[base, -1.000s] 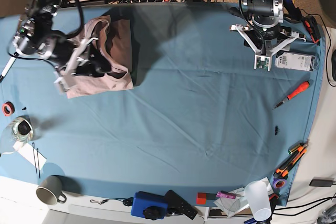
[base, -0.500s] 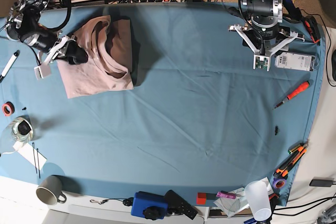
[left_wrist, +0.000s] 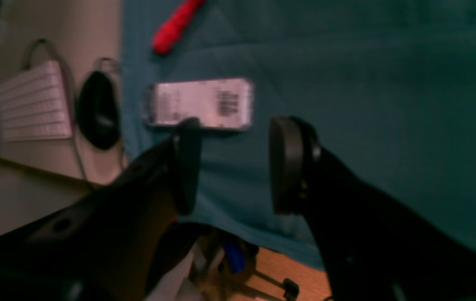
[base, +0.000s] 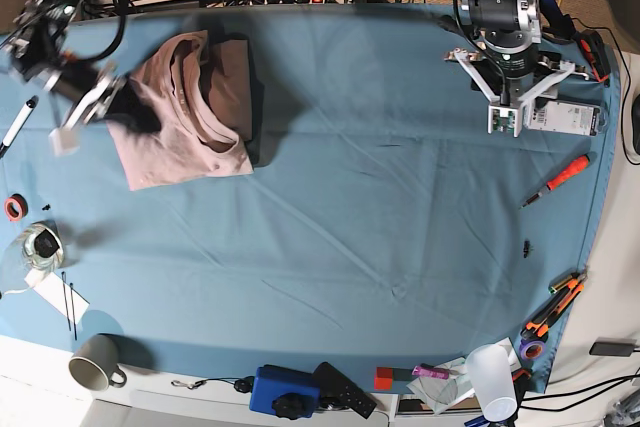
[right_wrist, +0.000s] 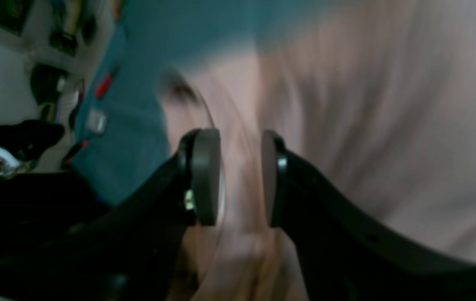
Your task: Fold the T-shirt properly
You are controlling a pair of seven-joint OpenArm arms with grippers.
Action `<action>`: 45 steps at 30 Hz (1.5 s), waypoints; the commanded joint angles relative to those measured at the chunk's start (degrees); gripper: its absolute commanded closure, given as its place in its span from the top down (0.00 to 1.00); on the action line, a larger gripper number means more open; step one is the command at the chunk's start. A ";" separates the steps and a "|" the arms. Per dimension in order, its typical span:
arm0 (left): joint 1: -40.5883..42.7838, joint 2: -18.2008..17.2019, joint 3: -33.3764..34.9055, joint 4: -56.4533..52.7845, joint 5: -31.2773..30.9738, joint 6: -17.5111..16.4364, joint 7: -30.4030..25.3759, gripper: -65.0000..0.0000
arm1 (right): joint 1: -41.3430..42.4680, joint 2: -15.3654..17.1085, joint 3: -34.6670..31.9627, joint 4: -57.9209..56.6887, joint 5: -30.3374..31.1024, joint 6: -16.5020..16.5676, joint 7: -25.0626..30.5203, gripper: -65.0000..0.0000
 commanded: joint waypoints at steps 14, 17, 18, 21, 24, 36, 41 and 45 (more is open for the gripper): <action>0.02 -0.11 -0.11 1.03 0.96 1.03 -1.38 0.39 | 7.69 -2.19 -7.32 1.51 -30.97 0.14 5.49 0.27; 0.02 -0.11 -0.11 1.03 1.68 1.03 -1.40 0.39 | 7.69 -2.34 -9.07 1.51 -34.36 0.14 5.55 0.07; 0.02 -0.11 -0.11 1.03 2.27 1.03 -1.42 0.39 | 7.72 -2.34 -9.09 1.51 -34.58 0.14 5.57 0.00; 0.02 -0.13 -0.11 1.03 3.34 1.03 -1.46 0.39 | 8.00 -1.81 -8.20 1.75 -33.81 0.14 5.51 0.00; 0.02 -0.15 -0.13 1.03 3.28 1.03 -1.99 0.23 | 7.98 -1.68 -4.24 4.35 -30.12 0.14 4.22 0.00; 2.27 -6.10 -6.91 1.03 -2.23 0.79 -2.93 0.00 | -5.22 -1.27 17.29 21.33 -19.87 0.14 0.95 0.00; 5.64 -6.10 -16.09 1.03 -17.18 -3.78 -2.89 0.00 | -12.17 -1.46 19.10 24.87 -19.30 0.14 0.95 0.00; 9.03 -6.12 -22.49 1.05 -24.98 -6.56 -2.36 0.00 | -17.09 -3.72 19.10 24.85 -19.32 0.14 0.95 0.00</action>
